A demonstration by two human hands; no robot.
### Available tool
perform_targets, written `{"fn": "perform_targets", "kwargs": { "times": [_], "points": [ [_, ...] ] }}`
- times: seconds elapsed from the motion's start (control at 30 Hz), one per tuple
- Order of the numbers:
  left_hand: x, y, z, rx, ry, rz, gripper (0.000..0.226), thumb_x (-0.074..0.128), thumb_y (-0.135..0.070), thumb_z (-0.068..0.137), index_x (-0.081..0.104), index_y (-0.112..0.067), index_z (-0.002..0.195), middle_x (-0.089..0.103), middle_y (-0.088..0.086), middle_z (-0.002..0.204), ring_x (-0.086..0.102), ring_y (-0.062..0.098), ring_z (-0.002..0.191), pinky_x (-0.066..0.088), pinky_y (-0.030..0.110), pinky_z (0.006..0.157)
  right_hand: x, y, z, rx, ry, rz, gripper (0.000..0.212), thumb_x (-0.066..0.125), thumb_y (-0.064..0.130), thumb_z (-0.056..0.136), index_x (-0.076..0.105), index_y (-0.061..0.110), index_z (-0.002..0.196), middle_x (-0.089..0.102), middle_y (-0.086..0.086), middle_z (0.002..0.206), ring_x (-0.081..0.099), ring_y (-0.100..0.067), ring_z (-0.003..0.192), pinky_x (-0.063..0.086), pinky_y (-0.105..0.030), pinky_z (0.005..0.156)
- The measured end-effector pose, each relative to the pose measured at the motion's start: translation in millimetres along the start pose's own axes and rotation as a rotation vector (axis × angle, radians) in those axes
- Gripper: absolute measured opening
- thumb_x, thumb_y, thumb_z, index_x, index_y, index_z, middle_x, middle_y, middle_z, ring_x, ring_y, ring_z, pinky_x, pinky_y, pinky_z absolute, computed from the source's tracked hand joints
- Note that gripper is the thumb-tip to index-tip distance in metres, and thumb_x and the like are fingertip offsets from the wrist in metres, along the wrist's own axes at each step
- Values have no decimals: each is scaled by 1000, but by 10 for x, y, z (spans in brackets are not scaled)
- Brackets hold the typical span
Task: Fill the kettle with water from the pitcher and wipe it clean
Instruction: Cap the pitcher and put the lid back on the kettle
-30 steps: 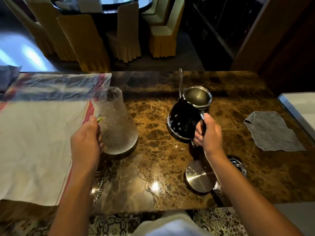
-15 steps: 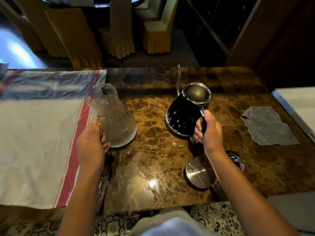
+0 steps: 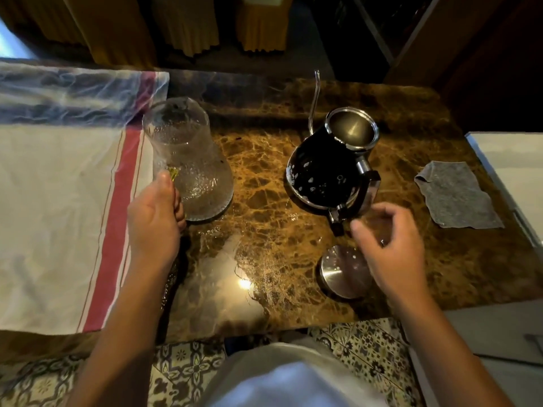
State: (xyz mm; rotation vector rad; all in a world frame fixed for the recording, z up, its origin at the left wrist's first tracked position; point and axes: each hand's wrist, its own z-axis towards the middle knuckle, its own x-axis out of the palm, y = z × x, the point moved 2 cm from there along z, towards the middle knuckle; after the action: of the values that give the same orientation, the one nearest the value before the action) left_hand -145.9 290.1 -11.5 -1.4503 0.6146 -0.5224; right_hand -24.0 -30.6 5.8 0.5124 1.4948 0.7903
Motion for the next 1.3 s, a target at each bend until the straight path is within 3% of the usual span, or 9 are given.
{"fn": "perform_targets", "kwargs": {
  "times": [0.1, 0.2, 0.33, 0.5, 0.63, 0.73, 0.83, 1.07, 1.3],
  "points": [
    [-26, -54, 12, -21, 89, -52, 57, 39, -65, 102, 44, -22, 66, 40, -9, 53, 35, 10, 46, 30, 22, 44, 95, -46, -250, 48, 276, -211, 105, 69, 74, 78, 17, 40, 162, 32, 11, 165, 38, -10, 143, 44, -42, 108],
    [-51, -87, 18, -15, 128, -63, 53, 39, -65, 95, 43, -19, 68, 40, -6, 55, 34, 11, 47, 29, 24, 45, 139, -62, -364, 50, 353, -444, 120, 62, 88, 69, 13, 34, 165, 25, 7, 171, 33, -20, 153, 42, -51, 113],
    [-49, -71, 22, -5, 130, -69, 52, 37, -55, 105, 43, -20, 68, 40, -6, 55, 35, 9, 46, 30, 23, 44, 284, -130, -453, -59, 358, -637, 101, 74, 71, 77, 27, 38, 161, 37, 5, 162, 42, -26, 144, 50, -45, 102],
    [-69, -27, 61, 32, 107, -24, 48, 37, -49, 107, 44, -22, 68, 40, -3, 58, 37, 9, 47, 31, 22, 45, 386, 186, -373, -212, 447, -373, 80, 71, 65, 76, 47, 45, 150, 52, 12, 145, 51, -16, 130, 51, -45, 102],
    [-71, -12, 74, 39, 116, -11, 49, 36, -42, 110, 44, -22, 67, 40, -2, 60, 39, 9, 50, 34, 23, 48, 484, 947, -109, -453, 446, -66, 74, 69, 64, 80, 48, 45, 149, 49, 27, 128, 51, 6, 119, 48, -16, 96],
    [-72, -32, 62, 66, 103, 18, 50, 34, -50, 107, 46, -22, 67, 43, -2, 61, 42, 12, 54, 36, 27, 52, 588, 1630, 201, -630, 281, 58, 72, 73, 55, 86, 49, 33, 150, 50, 16, 121, 52, 4, 108, 42, -6, 90],
    [-22, -35, 40, 77, 83, 17, 48, 35, -51, 107, 47, -33, 64, 43, -7, 59, 41, 10, 52, 35, 27, 51, 749, 2129, 443, -773, 188, 69, 72, 76, 54, 87, 52, 22, 147, 54, -3, 127, 51, -1, 107, 38, -6, 92],
    [5, -61, 22, 64, 99, 1, 46, 36, -51, 105, 48, -41, 62, 41, -11, 57, 38, 7, 51, 32, 27, 51, 1373, 2498, 707, -837, 261, 34, 76, 78, 68, 79, 58, 30, 141, 48, 0, 129, 54, -15, 119, 54, -36, 97],
    [49, -19, 7, 66, 86, -29, 41, 36, -55, 101, 44, -33, 68, 42, -13, 55, 37, 4, 50, 31, 24, 49, 1514, 2396, 681, -871, 307, -18, 67, 74, 63, 84, 61, 30, 141, 51, -3, 134, 54, -16, 121, 54, -40, 94]
  ]
}}
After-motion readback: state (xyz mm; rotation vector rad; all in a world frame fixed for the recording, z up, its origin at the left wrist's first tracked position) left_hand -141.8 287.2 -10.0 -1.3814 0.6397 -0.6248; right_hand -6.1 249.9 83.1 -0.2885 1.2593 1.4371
